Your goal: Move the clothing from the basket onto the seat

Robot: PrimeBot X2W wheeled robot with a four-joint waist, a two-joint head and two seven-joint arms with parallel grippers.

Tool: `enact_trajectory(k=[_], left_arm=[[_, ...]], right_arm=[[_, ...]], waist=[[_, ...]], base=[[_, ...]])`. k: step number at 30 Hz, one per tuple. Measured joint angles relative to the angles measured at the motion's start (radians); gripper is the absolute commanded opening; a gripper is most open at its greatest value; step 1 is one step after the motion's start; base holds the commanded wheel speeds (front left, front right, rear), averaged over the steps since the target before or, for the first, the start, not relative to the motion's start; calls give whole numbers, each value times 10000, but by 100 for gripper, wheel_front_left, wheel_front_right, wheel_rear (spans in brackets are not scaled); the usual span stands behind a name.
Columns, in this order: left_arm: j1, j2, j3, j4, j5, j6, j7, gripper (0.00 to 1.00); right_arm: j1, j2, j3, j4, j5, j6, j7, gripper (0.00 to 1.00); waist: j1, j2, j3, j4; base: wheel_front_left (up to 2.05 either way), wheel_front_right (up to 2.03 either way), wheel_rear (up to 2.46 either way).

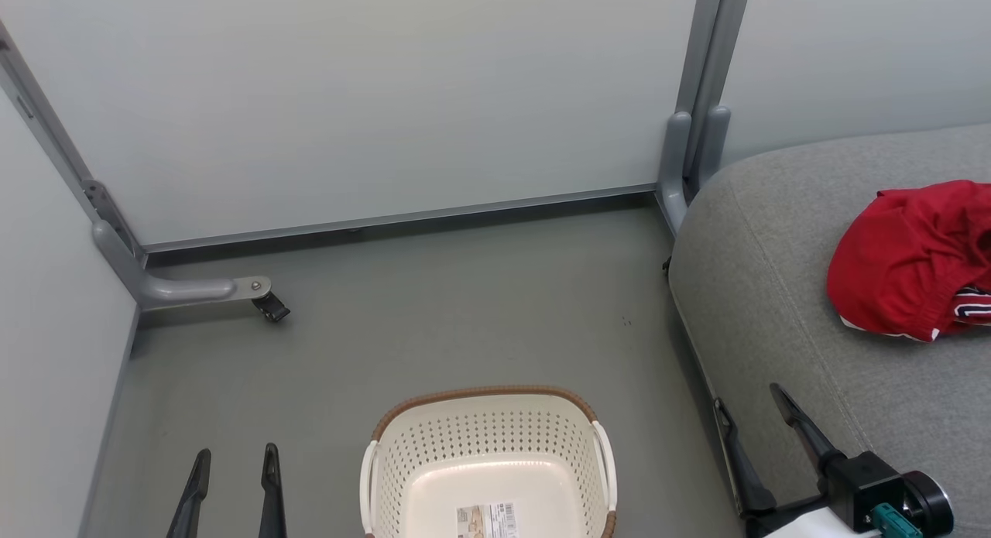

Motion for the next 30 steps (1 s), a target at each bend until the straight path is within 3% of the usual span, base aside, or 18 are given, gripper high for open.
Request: enact_trajectory(k=[5, 6, 12, 30], left_arm=[[5, -2, 8, 33, 73, -33, 0, 100], [4, -4, 6, 86, 67, -33, 0, 0], [5, -44, -38, 587, -113, -31, 23, 0], [-734, 61, -13, 1170, -3567, -48, 723, 0]], right_arm=[[5, 12, -33, 31, 2, 0, 0, 100], [7, 13, -33, 88, 2, 0, 0, 0], [167, 82, 19, 550, 178, 0, 33, 0], [-219, -65, -144, 840, 3900, 0, 717, 0]], waist=[[0, 0, -41, -14], [0, 0, -45, -16], [0, 0, -34, -16], [0, 0, 98, -14]], base=[[0, 0, 0], [0, 0, 0], [0, 0, 0], [0, 0, 0]])
